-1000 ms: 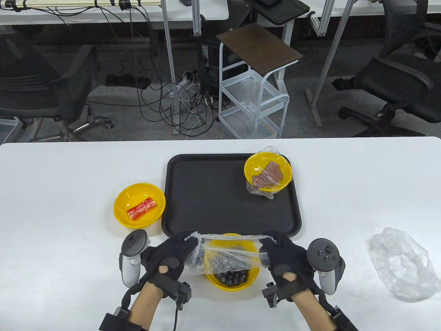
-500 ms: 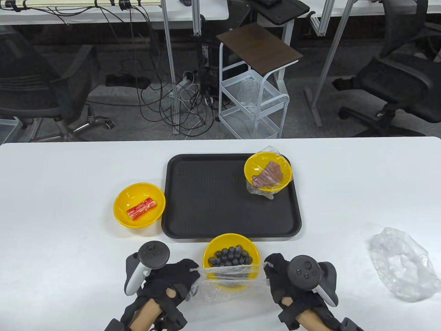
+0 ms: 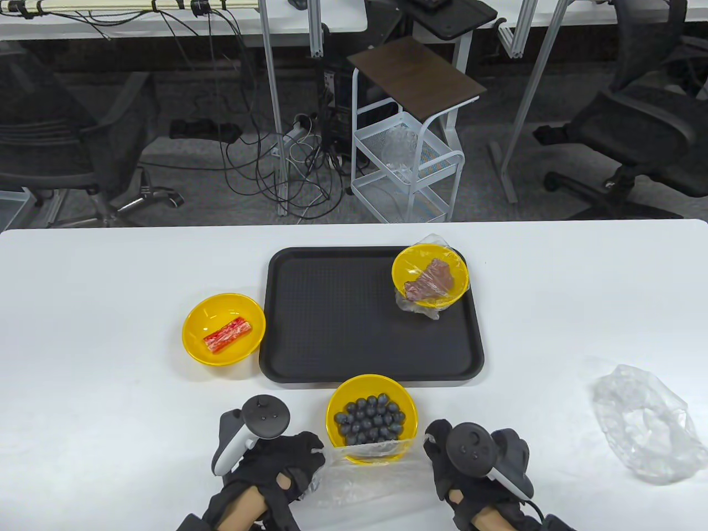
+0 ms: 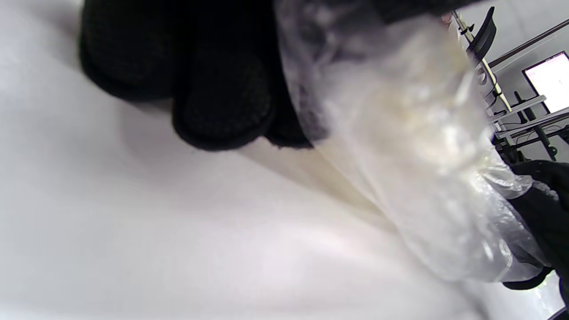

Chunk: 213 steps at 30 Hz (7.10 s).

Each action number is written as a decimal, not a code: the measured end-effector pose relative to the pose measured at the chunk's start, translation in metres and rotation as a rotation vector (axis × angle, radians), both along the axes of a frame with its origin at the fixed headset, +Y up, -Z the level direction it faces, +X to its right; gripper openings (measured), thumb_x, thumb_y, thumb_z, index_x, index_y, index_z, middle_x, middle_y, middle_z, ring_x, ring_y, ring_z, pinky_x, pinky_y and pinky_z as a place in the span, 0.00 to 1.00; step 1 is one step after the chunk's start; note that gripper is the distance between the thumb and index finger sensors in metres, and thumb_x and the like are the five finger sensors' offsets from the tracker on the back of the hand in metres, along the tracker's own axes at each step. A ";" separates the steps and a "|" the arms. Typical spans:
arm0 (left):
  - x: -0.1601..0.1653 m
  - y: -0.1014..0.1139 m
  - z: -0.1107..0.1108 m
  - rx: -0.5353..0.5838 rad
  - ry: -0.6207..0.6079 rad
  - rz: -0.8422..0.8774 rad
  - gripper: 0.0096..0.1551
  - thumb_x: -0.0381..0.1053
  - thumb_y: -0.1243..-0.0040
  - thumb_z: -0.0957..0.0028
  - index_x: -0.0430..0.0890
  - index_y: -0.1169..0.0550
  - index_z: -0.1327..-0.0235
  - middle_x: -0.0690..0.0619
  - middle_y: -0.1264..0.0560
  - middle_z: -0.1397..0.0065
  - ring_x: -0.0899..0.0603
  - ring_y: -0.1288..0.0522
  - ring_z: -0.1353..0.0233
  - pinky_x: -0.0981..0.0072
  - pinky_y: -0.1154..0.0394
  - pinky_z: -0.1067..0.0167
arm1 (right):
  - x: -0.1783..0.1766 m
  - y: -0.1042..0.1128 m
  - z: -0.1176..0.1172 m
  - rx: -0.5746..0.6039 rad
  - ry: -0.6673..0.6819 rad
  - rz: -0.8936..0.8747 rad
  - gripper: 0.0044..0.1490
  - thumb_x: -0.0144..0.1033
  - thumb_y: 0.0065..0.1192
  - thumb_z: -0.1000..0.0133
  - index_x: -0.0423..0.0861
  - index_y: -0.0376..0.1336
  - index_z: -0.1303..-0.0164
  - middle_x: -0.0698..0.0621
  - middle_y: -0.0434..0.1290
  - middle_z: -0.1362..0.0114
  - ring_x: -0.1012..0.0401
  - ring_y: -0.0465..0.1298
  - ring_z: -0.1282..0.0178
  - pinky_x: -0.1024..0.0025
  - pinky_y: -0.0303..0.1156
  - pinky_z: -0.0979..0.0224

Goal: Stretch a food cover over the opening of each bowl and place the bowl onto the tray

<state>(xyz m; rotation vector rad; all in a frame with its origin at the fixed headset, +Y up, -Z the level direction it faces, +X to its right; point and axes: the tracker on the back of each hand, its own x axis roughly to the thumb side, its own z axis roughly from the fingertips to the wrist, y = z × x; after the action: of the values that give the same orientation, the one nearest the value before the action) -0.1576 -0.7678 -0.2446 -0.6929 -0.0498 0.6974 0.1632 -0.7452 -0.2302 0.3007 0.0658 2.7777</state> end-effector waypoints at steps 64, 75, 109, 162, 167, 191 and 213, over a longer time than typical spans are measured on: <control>0.020 -0.009 -0.067 -0.041 0.168 -0.006 0.28 0.58 0.44 0.45 0.48 0.22 0.35 0.55 0.11 0.53 0.41 0.11 0.58 0.52 0.15 0.56 | -0.008 -0.015 -0.095 -0.293 -0.017 -0.249 0.30 0.38 0.64 0.46 0.41 0.71 0.34 0.48 0.86 0.52 0.51 0.89 0.61 0.65 0.85 0.66; 0.022 -0.009 -0.061 0.076 0.273 -0.101 0.26 0.66 0.40 0.48 0.51 0.15 0.48 0.59 0.09 0.64 0.44 0.11 0.68 0.55 0.14 0.65 | -0.005 -0.021 -0.089 -0.247 -0.145 -0.271 0.29 0.46 0.67 0.48 0.37 0.76 0.48 0.53 0.89 0.64 0.55 0.91 0.73 0.68 0.85 0.74; -0.011 0.021 -0.033 0.177 0.255 -0.076 0.33 0.60 0.36 0.48 0.56 0.24 0.27 0.47 0.23 0.28 0.36 0.18 0.37 0.47 0.20 0.42 | 0.052 0.030 -0.051 -0.020 -0.294 -0.185 0.46 0.58 0.65 0.49 0.43 0.64 0.24 0.39 0.80 0.34 0.41 0.87 0.51 0.54 0.85 0.57; -0.041 0.035 -0.201 0.319 0.762 -0.139 0.31 0.55 0.28 0.49 0.36 0.19 0.41 0.47 0.06 0.59 0.45 0.03 0.71 0.65 0.07 0.76 | 0.040 -0.010 -0.041 -0.153 -0.120 0.137 0.53 0.66 0.51 0.46 0.51 0.49 0.14 0.36 0.40 0.13 0.26 0.40 0.20 0.21 0.49 0.32; -0.049 0.039 -0.207 0.326 0.780 -0.143 0.31 0.55 0.28 0.49 0.36 0.19 0.40 0.47 0.06 0.59 0.46 0.03 0.71 0.65 0.07 0.76 | 0.035 -0.013 -0.041 -0.161 -0.105 0.149 0.53 0.66 0.51 0.46 0.50 0.50 0.14 0.36 0.41 0.13 0.26 0.40 0.20 0.22 0.49 0.32; -0.049 0.045 -0.210 0.321 0.822 -0.209 0.36 0.56 0.27 0.49 0.34 0.21 0.37 0.45 0.06 0.56 0.44 0.03 0.70 0.64 0.07 0.77 | 0.028 -0.003 -0.036 -0.106 -0.069 0.146 0.53 0.65 0.51 0.46 0.48 0.50 0.14 0.35 0.42 0.13 0.26 0.40 0.20 0.23 0.48 0.31; -0.103 0.119 -0.161 0.471 0.717 -0.314 0.39 0.68 0.33 0.50 0.52 0.23 0.27 0.46 0.20 0.30 0.36 0.14 0.41 0.50 0.16 0.48 | 0.035 0.001 -0.037 -0.122 -0.077 0.122 0.55 0.67 0.50 0.46 0.49 0.48 0.13 0.35 0.39 0.13 0.26 0.38 0.20 0.22 0.46 0.31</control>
<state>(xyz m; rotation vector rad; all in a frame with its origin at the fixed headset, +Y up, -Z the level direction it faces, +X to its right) -0.2603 -0.6492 -0.4054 0.0292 0.5293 0.5669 0.1977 -0.7445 -0.2675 0.1637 0.2415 2.8870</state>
